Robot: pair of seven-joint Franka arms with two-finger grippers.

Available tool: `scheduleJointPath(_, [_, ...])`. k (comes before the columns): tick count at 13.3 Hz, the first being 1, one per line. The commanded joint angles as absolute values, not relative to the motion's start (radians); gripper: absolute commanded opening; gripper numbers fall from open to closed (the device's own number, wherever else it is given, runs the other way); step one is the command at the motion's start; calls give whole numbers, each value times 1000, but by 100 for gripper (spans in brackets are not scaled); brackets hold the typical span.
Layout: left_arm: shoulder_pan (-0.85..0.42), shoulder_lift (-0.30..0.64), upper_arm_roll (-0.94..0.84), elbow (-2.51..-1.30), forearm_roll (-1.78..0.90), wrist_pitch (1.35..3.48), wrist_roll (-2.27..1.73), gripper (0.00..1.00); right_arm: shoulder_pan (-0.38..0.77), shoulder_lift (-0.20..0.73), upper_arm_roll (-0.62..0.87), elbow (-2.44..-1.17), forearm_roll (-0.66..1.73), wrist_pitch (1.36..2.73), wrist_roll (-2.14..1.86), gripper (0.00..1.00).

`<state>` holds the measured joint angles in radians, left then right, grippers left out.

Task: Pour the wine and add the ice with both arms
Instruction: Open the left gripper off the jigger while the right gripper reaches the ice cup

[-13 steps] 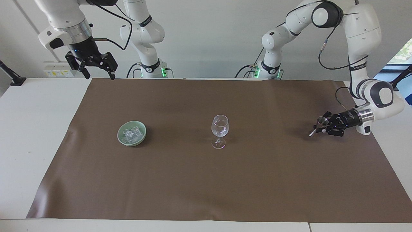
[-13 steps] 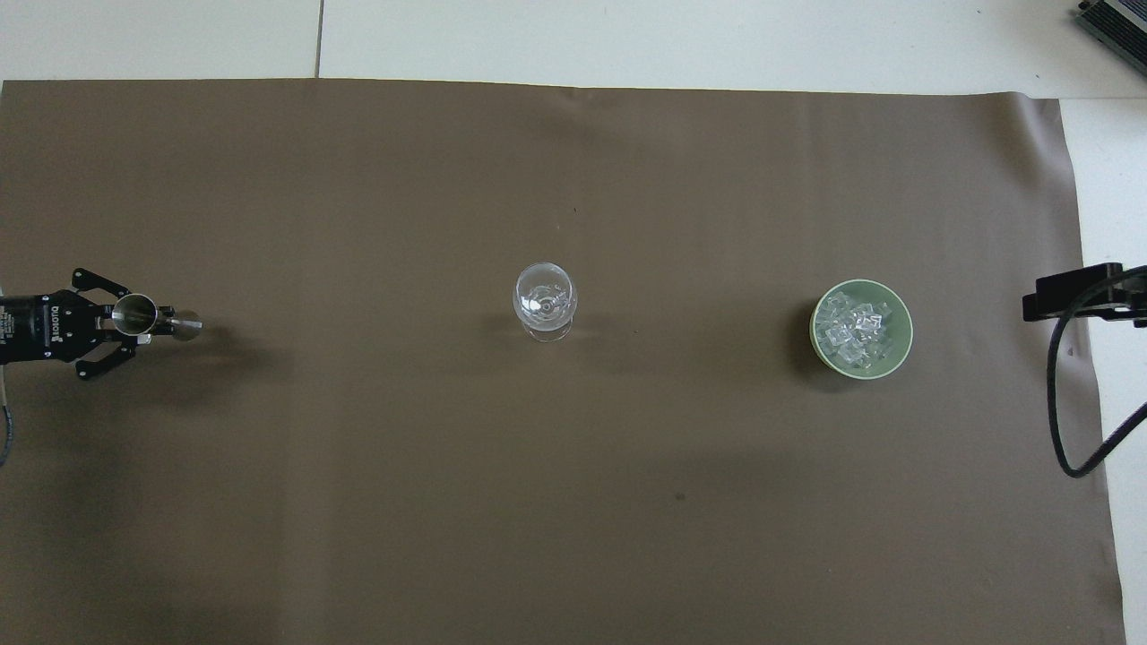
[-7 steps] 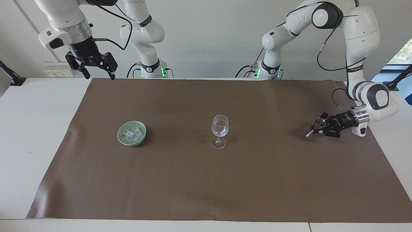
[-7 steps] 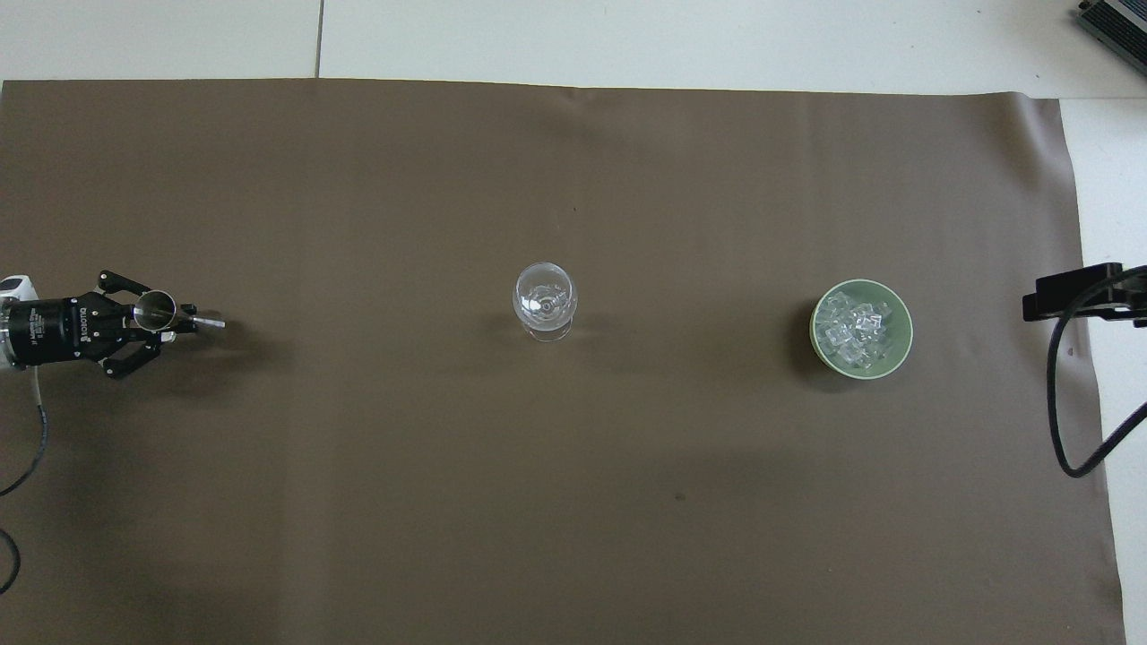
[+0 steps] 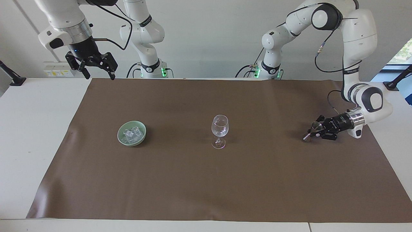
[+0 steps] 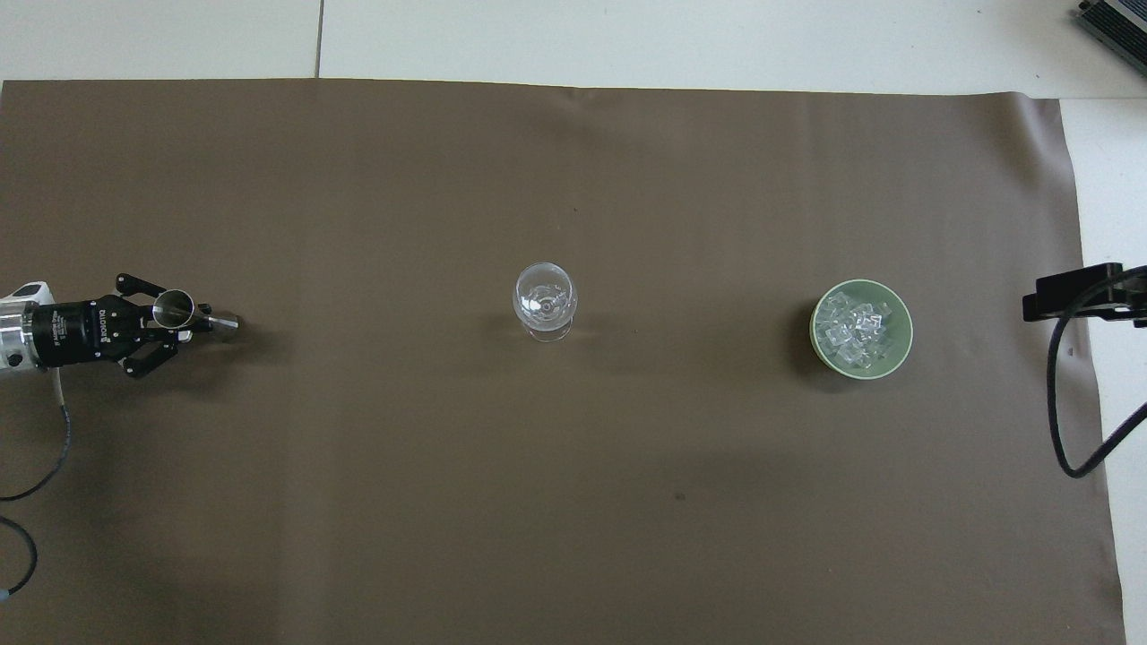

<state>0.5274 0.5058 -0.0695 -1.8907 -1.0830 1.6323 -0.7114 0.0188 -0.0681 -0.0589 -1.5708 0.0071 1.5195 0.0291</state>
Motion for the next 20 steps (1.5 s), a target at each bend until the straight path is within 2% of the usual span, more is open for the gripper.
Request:
scheduleJointPath(1, [526, 505, -61, -1916, -1104, 1655, -713, 0, 9, -84, -57, -1588, 26, 1519, 11, 100])
scheduleJointPath(3, [576, 561, -66, -1904, -1098, 1634, -710, 0, 8, -84, -57, -1588, 26, 1517, 11, 100])
scheduleJointPath(5, [580, 566, -66, -1887, -1101, 1620, -710, 3, 8, -84, -57, -1588, 25, 1520, 12, 100])
scheduleJointPath(7, [578, 566, -66, -1878, -1103, 1621, -712, 30, 8, -84, -57, -1588, 26, 1520, 11, 100])
scheduleJointPath(10, [575, 561, -67, -1868, -1103, 1623, -718, 95, 11, -91, -52, -1611, 14, 1552, 6, 100])
scheduleJointPath(14, [587, 537, -61, -1833, -1072, 1617, -716, 97, 21, -68, -51, -1797, 23, 1744, -2, 100])
scheduleJointPath(15, [588, 519, -61, -1833, -1053, 1618, -710, 100, 23, -58, -49, -1840, 23, 1803, -2, 100])
scheduleJointPath(18, [588, 474, -61, -1830, -996, 1621, -704, 100, 23, 12, -48, -1862, 25, 1844, -98, 100])
scheduleJointPath(20, [575, 433, -60, -1829, -965, 1632, -693, 100, 58, 35, -48, -1914, 25, 1937, -110, 100])
